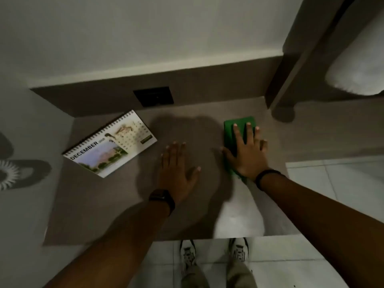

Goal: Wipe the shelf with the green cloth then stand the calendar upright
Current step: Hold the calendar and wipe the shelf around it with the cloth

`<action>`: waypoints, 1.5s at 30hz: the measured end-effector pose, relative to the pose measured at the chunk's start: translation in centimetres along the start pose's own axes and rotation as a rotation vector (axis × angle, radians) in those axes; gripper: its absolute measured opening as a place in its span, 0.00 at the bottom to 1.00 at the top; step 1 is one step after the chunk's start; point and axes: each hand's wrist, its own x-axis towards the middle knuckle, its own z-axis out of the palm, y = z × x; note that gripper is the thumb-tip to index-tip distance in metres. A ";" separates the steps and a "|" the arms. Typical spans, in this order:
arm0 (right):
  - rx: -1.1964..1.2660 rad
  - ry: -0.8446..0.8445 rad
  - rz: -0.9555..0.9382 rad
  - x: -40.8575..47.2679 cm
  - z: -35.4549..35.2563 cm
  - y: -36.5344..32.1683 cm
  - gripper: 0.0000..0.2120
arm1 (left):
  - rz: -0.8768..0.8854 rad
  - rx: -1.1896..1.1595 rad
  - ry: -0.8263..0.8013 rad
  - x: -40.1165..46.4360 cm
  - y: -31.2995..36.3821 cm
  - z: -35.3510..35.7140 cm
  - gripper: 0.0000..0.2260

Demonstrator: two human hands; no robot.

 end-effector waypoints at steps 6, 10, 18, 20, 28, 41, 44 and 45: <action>-0.115 0.132 0.046 1.0 3.1 -0.5 0.37 | -0.043 0.111 -0.045 -0.6 -0.8 2.3 0.39; -0.094 0.208 0.054 1.2 3.8 -0.7 0.32 | -0.020 0.117 -0.071 -0.7 -1.4 2.2 0.39; 0.402 0.274 -0.044 -3.1 5.6 -7.4 0.24 | 0.049 0.060 0.100 -1.5 -5.6 -5.7 0.37; 0.568 0.256 -0.069 -4.2 6.4 -11.2 0.24 | 0.042 0.130 0.192 -1.1 -8.4 -9.2 0.38; 0.689 0.321 -0.248 -2.2 8.2 -28.1 0.29 | -0.012 0.368 0.064 -0.1 -19.2 -17.5 0.42; 0.637 0.276 -0.258 -1.7 13.7 -33.4 0.35 | 0.111 0.403 -0.007 -0.2 -20.7 -17.1 0.43; 0.676 0.277 -0.087 -0.3 12.5 -34.3 0.37 | 0.114 0.438 -0.039 -0.1 -20.9 -17.0 0.41; 0.661 0.275 -0.089 -0.3 12.1 -34.9 0.38 | 0.117 0.433 -0.046 -0.2 -20.9 -17.0 0.41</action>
